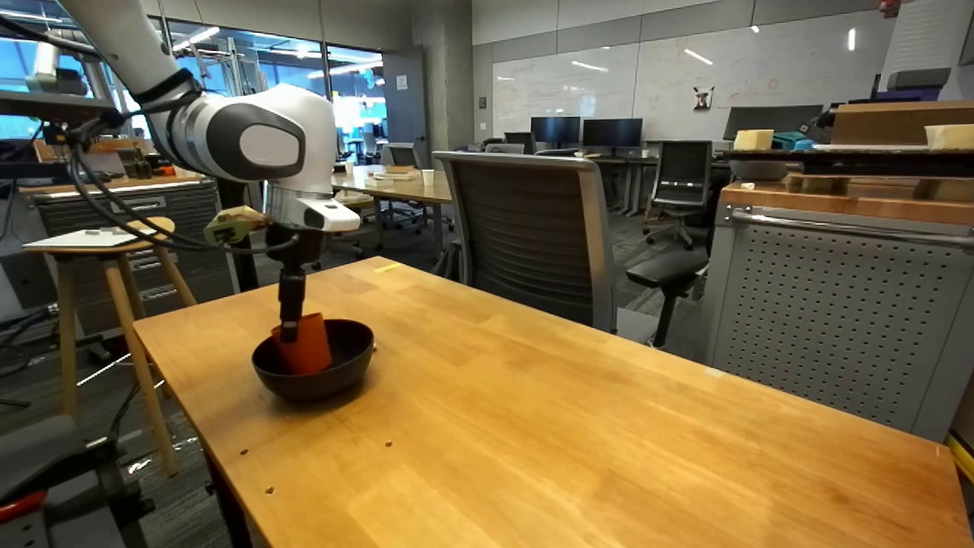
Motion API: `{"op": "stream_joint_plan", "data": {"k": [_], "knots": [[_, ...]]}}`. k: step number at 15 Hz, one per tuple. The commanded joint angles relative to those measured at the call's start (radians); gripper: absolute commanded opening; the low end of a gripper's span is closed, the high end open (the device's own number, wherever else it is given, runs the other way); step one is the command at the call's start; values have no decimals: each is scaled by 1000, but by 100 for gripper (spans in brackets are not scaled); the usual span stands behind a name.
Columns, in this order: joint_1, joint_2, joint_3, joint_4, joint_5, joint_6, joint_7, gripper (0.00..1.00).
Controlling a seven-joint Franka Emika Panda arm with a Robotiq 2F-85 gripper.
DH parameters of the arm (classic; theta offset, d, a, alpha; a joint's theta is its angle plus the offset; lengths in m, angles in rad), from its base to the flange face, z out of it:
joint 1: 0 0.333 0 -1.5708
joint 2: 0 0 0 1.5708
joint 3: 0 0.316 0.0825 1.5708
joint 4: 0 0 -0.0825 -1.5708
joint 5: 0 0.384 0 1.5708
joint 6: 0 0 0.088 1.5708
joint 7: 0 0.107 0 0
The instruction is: Put the cup in the bowl
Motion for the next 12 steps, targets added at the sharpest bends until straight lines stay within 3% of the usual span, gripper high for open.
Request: {"op": "stream_joint_plan", "data": {"k": [1, 7, 12], "knots": [[30, -159, 8, -41, -66, -83, 18, 100], [27, -393, 68, -32, -119, -254, -30, 100], [56, -607, 92, -2, 23, -485, -323, 100]]}}
